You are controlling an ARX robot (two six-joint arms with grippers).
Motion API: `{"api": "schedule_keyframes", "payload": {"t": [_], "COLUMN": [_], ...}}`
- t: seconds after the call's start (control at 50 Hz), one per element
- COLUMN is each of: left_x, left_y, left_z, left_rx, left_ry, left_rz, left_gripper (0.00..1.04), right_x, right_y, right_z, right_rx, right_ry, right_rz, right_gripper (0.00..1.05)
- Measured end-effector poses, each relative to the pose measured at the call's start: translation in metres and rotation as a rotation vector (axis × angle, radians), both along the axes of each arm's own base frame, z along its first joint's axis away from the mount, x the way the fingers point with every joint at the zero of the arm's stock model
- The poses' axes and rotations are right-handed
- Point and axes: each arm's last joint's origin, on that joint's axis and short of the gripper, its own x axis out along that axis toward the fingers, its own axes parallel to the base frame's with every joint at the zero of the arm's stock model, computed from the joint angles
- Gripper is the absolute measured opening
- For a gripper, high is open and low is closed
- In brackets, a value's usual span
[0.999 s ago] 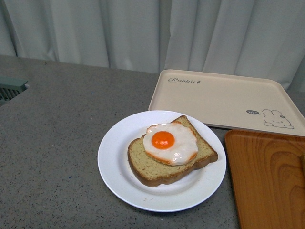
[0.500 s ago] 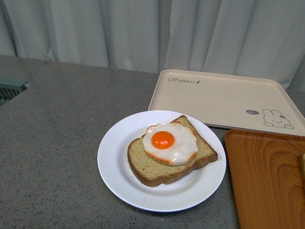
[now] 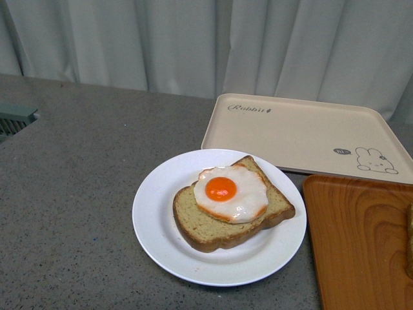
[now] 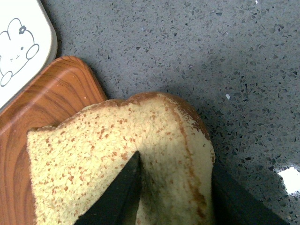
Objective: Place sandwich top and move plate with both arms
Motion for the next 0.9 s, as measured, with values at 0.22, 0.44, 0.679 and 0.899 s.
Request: {"api": "schedule_keyframes", "payload": {"t": [0.22, 0.44, 0.679, 0.899], "left_x": [0.000, 0.000, 0.000, 0.000], "left_y": [0.000, 0.000, 0.000, 0.000], "left_z": [0.000, 0.000, 0.000, 0.000], "left_rx": [0.000, 0.000, 0.000, 0.000], "left_ry": [0.000, 0.000, 0.000, 0.000], "left_rz": [0.000, 0.000, 0.000, 0.000], "left_gripper": [0.98, 0.98, 0.98, 0.98], "right_x": [0.010, 0.031, 0.049, 0.062], "right_y": [0.000, 0.008, 0.047, 0.094], "right_z": [0.021, 0.048, 0.072, 0.080], "right_rx": [0.007, 0.027, 0.128, 0.230], "right_ry": [-0.050, -0.160, -0.311, -0.399], "right_rz": [0.016, 0.054, 0.141, 0.233], "right_gripper": [0.07, 0.03, 0.03, 0.03]}}
